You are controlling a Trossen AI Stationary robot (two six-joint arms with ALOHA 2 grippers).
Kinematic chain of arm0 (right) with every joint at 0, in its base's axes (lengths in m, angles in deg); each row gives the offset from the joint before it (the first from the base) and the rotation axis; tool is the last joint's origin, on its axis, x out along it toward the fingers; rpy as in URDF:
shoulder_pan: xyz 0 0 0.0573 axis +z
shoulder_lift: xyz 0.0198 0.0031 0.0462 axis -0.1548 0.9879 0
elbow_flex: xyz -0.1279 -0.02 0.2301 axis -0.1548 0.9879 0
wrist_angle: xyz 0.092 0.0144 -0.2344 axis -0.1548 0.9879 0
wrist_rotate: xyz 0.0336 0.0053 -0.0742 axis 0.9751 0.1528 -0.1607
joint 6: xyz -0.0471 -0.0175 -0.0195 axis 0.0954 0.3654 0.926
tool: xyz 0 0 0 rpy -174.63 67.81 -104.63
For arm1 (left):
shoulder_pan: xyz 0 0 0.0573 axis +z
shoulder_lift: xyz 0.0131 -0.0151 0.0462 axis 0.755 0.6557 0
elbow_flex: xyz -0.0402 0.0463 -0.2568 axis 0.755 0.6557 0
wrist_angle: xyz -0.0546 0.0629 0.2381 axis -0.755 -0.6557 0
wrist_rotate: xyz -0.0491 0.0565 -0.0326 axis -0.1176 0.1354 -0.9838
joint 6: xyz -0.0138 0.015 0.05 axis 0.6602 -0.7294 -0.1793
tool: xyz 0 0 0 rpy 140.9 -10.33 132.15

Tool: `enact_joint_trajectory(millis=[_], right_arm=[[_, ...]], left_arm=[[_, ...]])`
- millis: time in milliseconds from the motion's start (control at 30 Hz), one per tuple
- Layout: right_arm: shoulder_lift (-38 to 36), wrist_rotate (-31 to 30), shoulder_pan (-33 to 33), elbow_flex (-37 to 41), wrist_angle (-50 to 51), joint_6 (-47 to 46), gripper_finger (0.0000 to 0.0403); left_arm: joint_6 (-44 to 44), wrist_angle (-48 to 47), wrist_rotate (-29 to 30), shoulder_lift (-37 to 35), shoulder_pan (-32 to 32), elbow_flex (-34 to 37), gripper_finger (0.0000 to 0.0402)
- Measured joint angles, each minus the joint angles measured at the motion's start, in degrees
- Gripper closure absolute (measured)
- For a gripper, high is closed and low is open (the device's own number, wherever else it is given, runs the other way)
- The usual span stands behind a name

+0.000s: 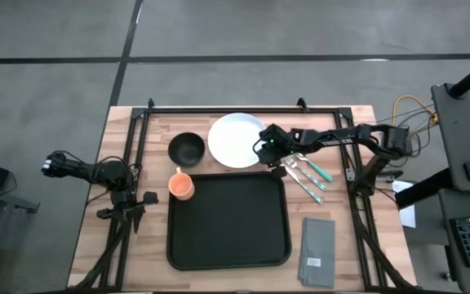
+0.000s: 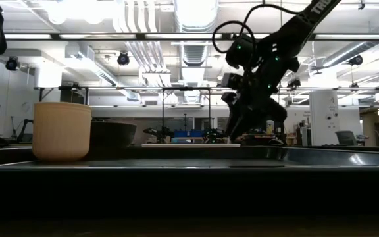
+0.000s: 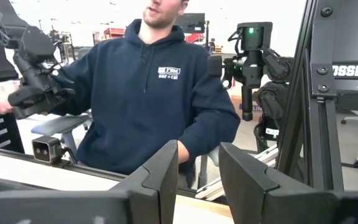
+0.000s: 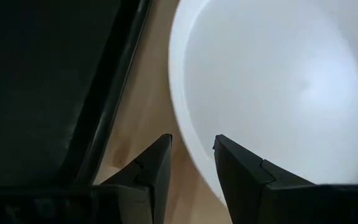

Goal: Set up tray
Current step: Put the white plate to the bottom of the orange mug into the black table tray

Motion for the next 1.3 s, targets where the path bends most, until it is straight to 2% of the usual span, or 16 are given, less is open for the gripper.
enact_joint_trajectory(millis=[500, 833, 967, 1233, 1300], right_arm=[[2.30, -0.48, 0.11, 0.02, -2.96, 1.33, 0.0291], [6.38, -3.56, 0.11, -1.56, -3.12, 0.36, 0.0295], [8.94, -7.94, 0.12, -3.70, -2.26, -0.52, 0.0313], [14.08, -8.08, 0.17, -9.45, 3.95, -0.52, 0.0384], [14.35, -8.28, 0.22, -10.45, 4.56, -1.82, 0.0390]], left_arm=[[0.00, 0.00, 0.00, 0.00, 0.00, -0.02, 0.0304], [0.00, 0.00, 0.00, 0.00, 0.02, -0.01, 0.0304], [0.00, 0.00, 0.00, 0.00, 0.02, -0.02, 0.0304], [-0.01, 0.00, 0.01, 0.00, 0.01, -0.02, 0.0304], [0.00, 0.01, 0.00, 0.00, 0.01, -0.02, 0.0304]])
